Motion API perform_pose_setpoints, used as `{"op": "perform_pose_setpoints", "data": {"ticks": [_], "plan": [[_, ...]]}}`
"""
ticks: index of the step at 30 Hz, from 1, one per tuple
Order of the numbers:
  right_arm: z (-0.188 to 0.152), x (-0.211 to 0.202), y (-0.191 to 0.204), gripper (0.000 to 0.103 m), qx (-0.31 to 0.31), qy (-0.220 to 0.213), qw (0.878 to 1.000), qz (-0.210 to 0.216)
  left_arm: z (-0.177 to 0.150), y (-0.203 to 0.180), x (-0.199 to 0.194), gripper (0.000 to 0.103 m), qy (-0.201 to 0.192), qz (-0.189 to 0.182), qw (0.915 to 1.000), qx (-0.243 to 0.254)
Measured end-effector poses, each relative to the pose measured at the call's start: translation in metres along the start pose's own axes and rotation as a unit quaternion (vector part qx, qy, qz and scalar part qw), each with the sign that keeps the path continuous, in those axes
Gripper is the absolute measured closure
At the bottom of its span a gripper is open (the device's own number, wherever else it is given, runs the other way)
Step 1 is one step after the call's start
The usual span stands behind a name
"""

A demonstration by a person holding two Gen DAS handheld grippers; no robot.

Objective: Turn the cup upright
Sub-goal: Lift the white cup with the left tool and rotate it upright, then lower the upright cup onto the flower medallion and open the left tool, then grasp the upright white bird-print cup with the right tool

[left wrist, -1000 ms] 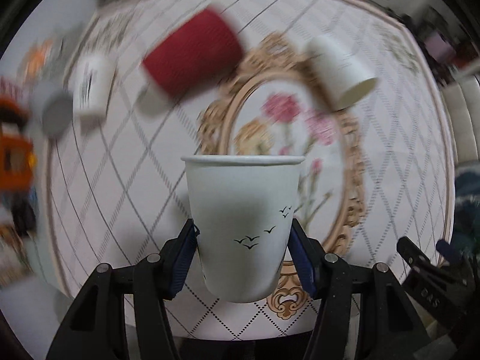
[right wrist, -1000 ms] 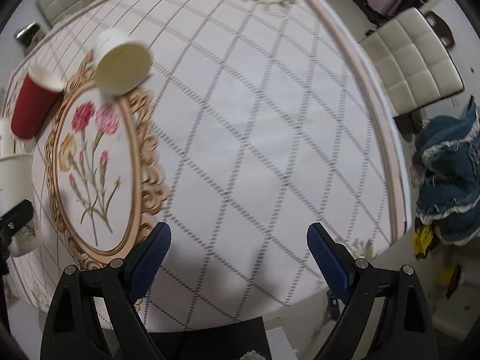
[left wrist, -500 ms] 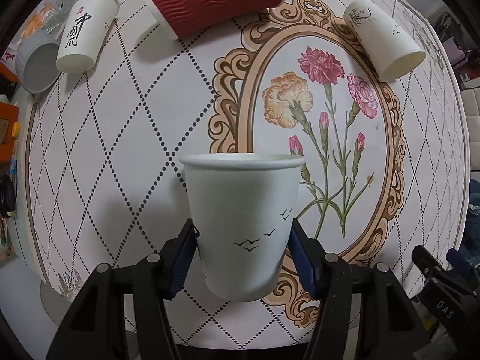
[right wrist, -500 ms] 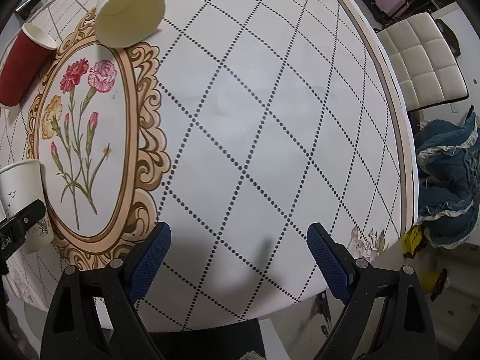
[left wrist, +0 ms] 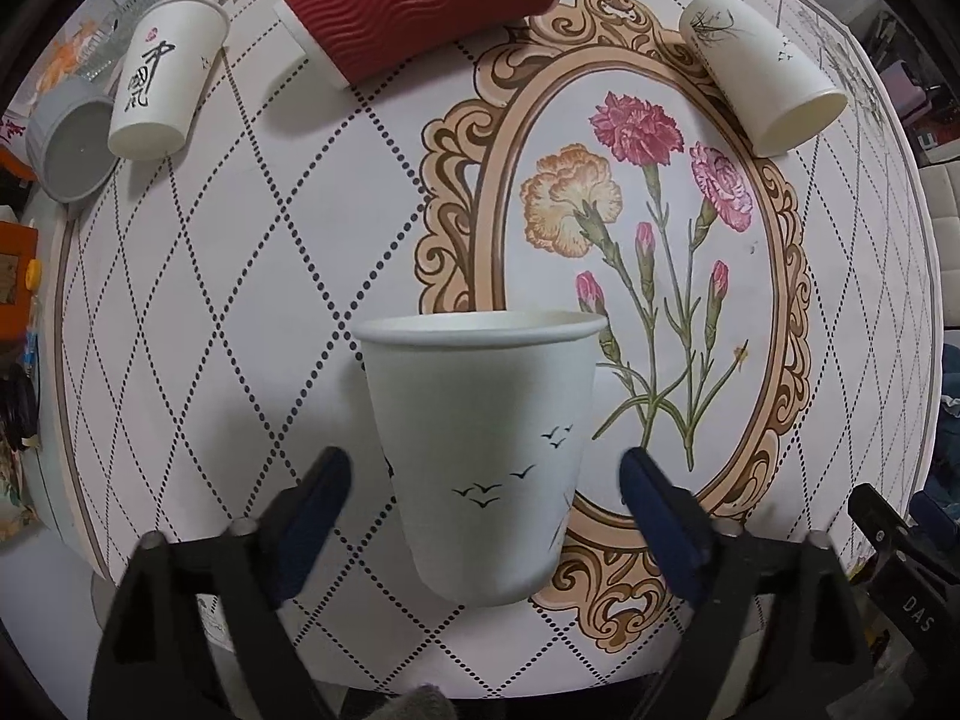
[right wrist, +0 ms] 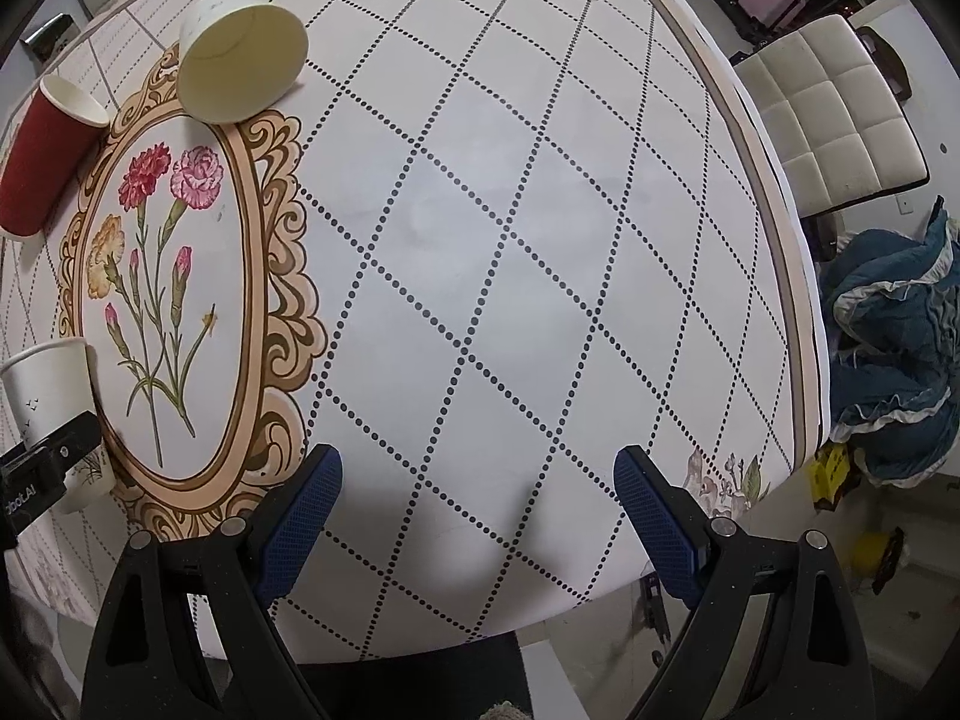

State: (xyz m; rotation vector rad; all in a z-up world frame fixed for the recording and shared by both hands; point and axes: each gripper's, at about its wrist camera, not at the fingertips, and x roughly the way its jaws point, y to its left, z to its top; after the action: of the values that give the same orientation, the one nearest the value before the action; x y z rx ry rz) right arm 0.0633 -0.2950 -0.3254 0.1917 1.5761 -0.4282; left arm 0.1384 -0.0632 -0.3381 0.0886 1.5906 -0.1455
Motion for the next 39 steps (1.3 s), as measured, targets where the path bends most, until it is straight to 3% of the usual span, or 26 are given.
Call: {"op": "perform_pose_setpoints", "data": {"ticks": [7, 16, 27, 39], "plan": [[-0.002, -0.007, -0.003, 0.01, 0.001, -0.005, 1.0, 0.004, 0.005, 0.008, -0.027, 0.008, -0.026, 0.011, 0.9996, -0.006], [-0.008, -0.027, 0.009, 0.01, -0.006, -0.017, 1.0, 0.017, -0.003, 0.065, -0.088, 0.008, -0.127, 0.052, 0.9898, -0.041], [-0.019, -0.043, 0.093, 0.01, -0.083, -0.026, 0.995, 0.05, -0.028, 0.143, -0.065, 0.004, -0.114, 0.09, 0.9835, -0.109], [-0.021, -0.06, 0.214, 0.01, -0.171, -0.039, 0.982, 0.076, -0.048, 0.18, -0.042, 0.001, -0.098, 0.114, 0.9828, -0.106]]}}
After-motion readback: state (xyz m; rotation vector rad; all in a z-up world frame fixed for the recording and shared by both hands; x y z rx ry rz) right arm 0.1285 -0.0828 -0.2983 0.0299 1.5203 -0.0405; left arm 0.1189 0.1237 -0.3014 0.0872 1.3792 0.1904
